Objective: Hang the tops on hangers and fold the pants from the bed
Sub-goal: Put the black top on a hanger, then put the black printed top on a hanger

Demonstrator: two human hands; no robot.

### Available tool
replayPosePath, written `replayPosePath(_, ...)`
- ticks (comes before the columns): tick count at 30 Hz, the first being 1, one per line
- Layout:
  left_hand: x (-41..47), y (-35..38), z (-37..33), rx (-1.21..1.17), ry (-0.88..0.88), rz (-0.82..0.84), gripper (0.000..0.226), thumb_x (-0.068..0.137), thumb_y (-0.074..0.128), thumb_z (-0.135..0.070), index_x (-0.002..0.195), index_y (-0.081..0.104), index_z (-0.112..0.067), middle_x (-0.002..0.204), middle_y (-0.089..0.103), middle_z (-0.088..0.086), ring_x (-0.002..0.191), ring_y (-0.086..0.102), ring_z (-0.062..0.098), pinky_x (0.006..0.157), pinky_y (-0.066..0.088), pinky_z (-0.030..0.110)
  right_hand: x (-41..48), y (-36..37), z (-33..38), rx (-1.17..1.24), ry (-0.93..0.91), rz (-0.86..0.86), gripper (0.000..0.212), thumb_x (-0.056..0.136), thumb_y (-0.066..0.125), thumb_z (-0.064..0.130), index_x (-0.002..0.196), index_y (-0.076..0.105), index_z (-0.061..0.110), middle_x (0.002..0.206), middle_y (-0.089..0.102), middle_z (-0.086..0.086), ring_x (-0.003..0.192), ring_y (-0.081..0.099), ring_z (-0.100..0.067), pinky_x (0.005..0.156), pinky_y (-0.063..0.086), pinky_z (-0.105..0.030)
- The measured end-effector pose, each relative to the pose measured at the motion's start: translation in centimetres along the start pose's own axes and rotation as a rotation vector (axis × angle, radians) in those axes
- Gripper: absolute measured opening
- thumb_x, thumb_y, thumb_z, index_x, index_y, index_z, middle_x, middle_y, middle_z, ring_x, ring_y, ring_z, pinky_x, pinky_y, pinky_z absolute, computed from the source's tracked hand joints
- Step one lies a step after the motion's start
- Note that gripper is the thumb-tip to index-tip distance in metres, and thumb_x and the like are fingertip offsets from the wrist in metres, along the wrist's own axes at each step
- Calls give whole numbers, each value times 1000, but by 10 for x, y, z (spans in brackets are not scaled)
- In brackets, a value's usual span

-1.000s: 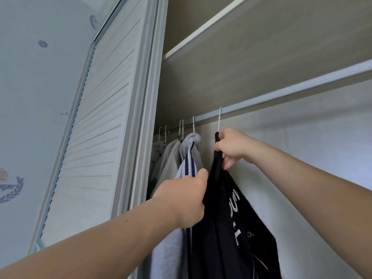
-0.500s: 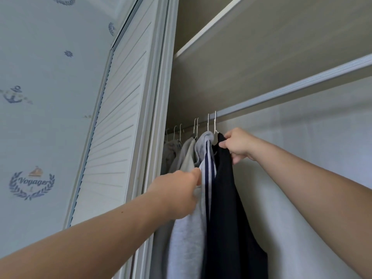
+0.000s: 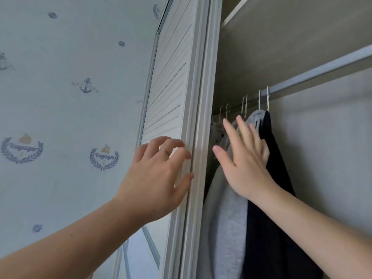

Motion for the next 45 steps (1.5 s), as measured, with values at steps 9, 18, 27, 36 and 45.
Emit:
replayPosePath(9, -111, -42, 90, 193, -224, 115, 62, 98, 27, -58, 151, 37, -27, 165, 23, 3, 154, 8, 31, 119, 15, 55, -52, 63, 119, 32, -184, 154, 70, 92, 8, 71, 153, -18, 47, 161, -32, 15, 146, -36, -14, 117, -18, -53)
replayPosePath(18, -302, -180, 168, 403, -487, 295, 73, 96, 9, -71, 160, 8, -36, 169, -5, -3, 154, -17, 25, 123, 2, 56, -154, 91, 334, 315, -365, 392, 75, 88, 4, 76, 151, -22, 46, 161, -30, 15, 149, -30, -17, 117, -18, -53)
replayPosePath(27, -566, -383, 182, 545, -888, 476, 71, 93, 9, -74, 157, -3, -45, 168, -14, -9, 150, -26, 15, 123, -7, 47, -329, 68, 591, 678, -590, 674, 72, 88, 6, 77, 151, -19, 51, 161, -27, 21, 150, -27, -14, 118, -17, -50)
replayPosePath(36, -784, -562, 105, 797, -1461, 573, 78, 84, -2, -79, 155, -10, -47, 167, -15, -9, 150, -26, 17, 122, -10, 47, -511, 7, 816, 918, -956, 965, 72, 83, -1, 79, 145, -28, 55, 152, -39, 28, 148, -27, -10, 117, -18, -45)
replayPosePath(45, -929, -660, 44, 869, -1949, 505, 82, 82, -2, -82, 156, -8, -46, 166, -16, -12, 151, -22, 14, 121, -8, 45, -629, -38, 973, 1042, -1246, 1188, 73, 87, 11, 75, 153, -10, 51, 163, -19, 23, 150, -20, -8, 117, -16, -42)
Point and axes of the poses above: each hand's wrist, its own x-axis towards the middle knuckle, its own y-axis out of the palm, z = x × y, the point moved 7 cm from there along x, towards the middle knuckle
